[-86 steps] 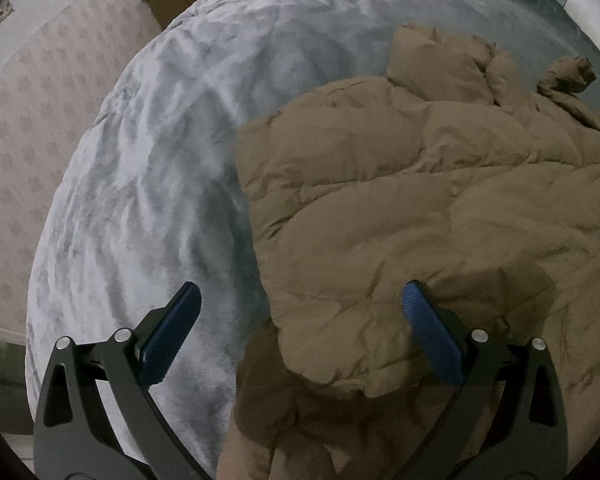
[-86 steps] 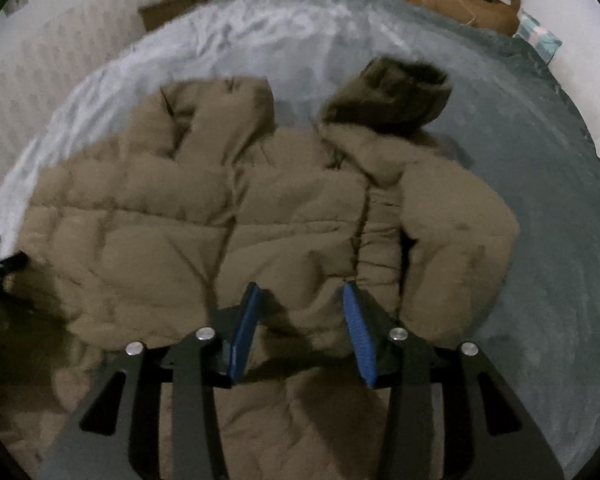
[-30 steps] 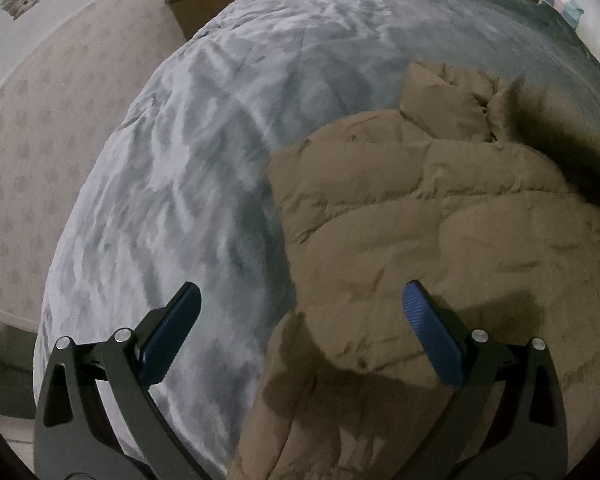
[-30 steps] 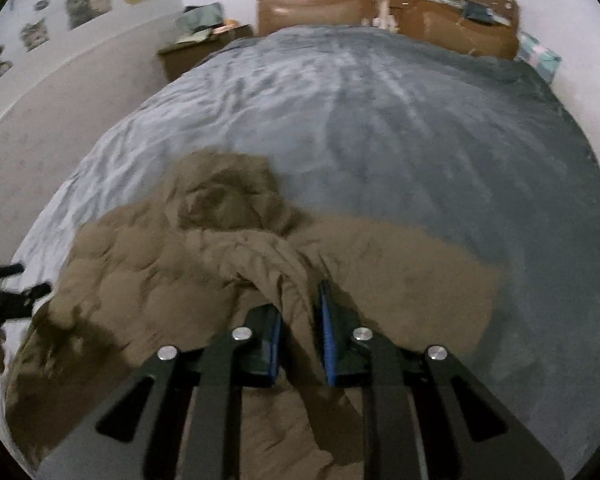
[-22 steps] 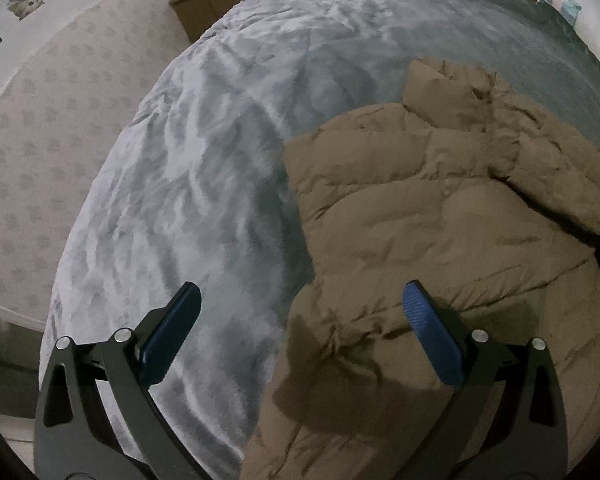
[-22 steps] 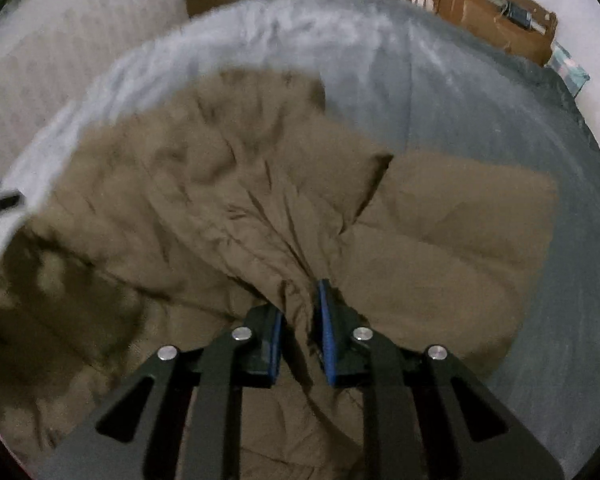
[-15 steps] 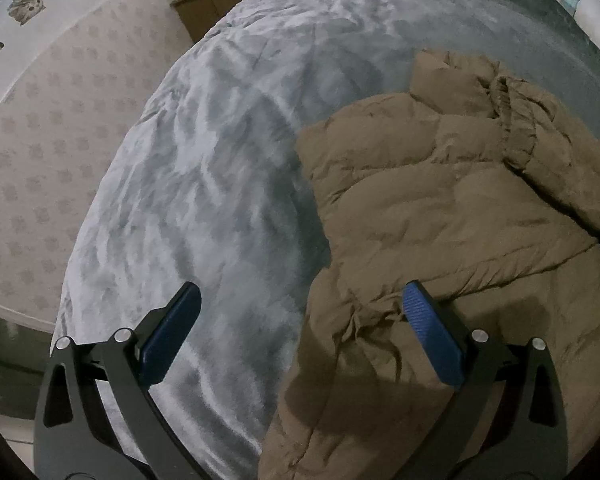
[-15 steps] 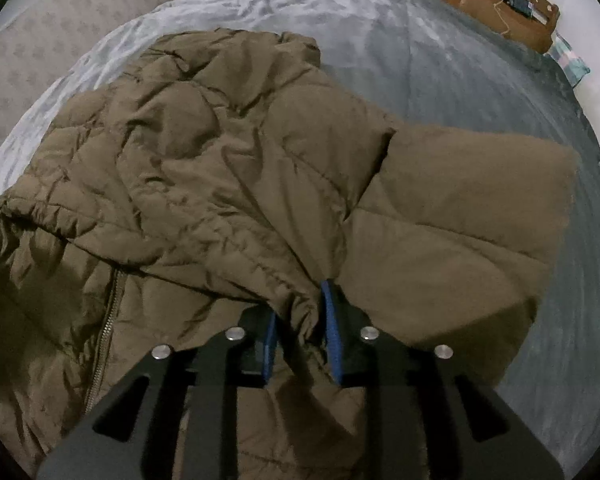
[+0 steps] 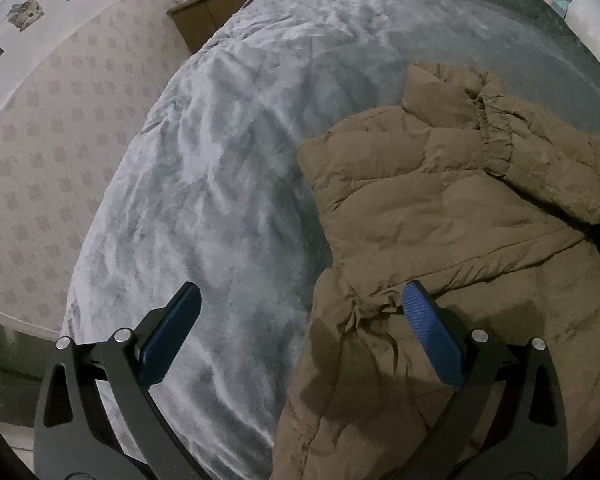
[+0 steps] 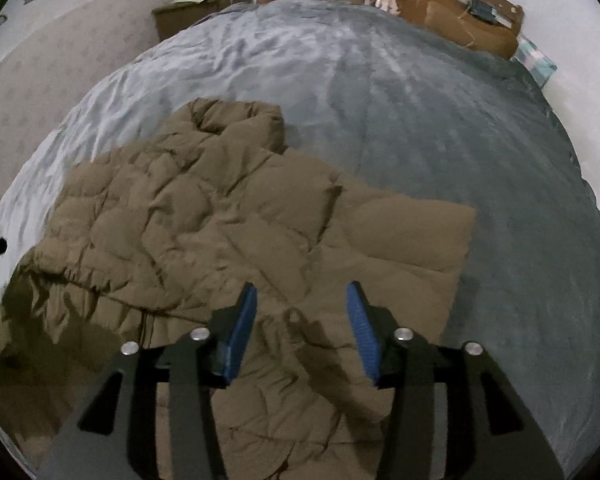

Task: Fold large clothes

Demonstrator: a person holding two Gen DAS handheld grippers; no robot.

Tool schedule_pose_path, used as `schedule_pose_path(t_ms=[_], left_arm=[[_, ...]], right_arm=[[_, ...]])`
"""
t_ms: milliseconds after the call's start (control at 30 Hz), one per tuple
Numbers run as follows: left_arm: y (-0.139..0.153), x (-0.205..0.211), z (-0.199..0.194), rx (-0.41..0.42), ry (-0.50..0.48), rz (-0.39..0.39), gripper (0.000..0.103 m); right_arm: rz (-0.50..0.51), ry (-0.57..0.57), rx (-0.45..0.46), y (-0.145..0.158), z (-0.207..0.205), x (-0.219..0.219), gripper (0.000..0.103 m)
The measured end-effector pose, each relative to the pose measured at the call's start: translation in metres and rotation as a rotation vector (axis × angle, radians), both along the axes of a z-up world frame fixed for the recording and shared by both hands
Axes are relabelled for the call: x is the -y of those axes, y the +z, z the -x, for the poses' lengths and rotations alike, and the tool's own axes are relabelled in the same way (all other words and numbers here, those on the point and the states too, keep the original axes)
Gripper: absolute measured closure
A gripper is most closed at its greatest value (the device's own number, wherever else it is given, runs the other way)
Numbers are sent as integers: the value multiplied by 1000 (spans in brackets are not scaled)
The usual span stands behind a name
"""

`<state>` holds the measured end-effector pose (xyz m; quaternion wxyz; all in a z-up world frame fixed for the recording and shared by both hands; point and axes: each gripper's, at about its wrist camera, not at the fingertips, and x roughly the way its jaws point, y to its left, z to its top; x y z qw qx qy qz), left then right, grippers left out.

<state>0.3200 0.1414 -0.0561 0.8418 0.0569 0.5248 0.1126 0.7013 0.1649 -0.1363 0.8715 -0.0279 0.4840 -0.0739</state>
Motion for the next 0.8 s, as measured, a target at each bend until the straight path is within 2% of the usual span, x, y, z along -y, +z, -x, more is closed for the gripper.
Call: schedule_pose_path(t_ms=[167, 267, 433, 700, 733, 800], left_arm=[[-7, 0, -5, -15, -9, -13, 3], [-10, -2, -11, -21, -15, -34, 3], [-17, -5, -22, -22, -18, -23, 3], [-36, -14, -36, -41, -12, -31, 3], [-38, -15, -38, -46, -10, -30, 3], [-42, -18, -41, -53, -7, -30, 3]], right_arm=[[0, -1, -23, -16, -8, -5, 40], [1, 36, -26, -22, -17, -19, 40], [39, 103, -8, -28, -39, -49, 40], [59, 195, -31, -50, -76, -91, 41], [59, 199, -36, -52, -81, -94, 42], [34, 201, -57, -59, -90, -95, 50]])
